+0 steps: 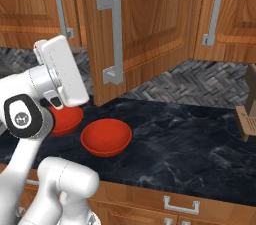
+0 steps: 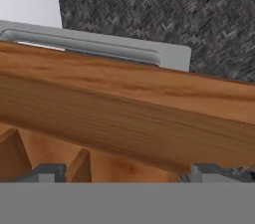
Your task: Open the cabinet. Pick the bowls from the counter and place them in the cabinet. Then close the cabinet.
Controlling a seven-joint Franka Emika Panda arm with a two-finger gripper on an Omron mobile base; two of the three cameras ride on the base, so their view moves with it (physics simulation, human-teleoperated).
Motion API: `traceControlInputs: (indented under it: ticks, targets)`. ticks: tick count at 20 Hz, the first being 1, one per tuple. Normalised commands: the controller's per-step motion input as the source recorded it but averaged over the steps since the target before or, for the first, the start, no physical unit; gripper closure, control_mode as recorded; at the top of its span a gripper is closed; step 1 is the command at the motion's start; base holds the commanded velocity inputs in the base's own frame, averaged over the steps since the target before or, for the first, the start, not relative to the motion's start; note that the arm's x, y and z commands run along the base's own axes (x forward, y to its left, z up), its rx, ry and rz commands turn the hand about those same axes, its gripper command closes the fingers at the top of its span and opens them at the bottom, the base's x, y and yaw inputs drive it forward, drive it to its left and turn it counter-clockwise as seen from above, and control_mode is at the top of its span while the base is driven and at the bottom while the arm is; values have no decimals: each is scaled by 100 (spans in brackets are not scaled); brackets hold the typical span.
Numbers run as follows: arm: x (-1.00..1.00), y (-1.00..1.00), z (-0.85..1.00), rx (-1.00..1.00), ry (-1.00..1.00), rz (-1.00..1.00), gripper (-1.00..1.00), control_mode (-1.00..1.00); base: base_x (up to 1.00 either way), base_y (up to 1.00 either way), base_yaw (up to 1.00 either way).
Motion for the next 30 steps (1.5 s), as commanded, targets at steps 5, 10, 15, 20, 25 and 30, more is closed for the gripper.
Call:
traceControlInputs:
  ticks: [5, 10, 15, 20, 25, 30]
  targets:
    - [18, -27, -9, 0, -9, -2, -100, -100, 0, 0, 0]
    - [1, -35, -6, 0, -11, -3, -100, -100, 0, 0, 0]
    - [-18, -49, -2, 0, -12, -8, -100, -100, 0, 0, 0]
    - [-13, -68, -2, 3, -9, -12, -100, -100, 0, 0, 0]
    - [34, -61, -1, 3, 11, -9, -100, -100, 0, 0, 0]
    - [94, -83, -18, -4, 32, -8, -100, -100, 0, 0, 0]
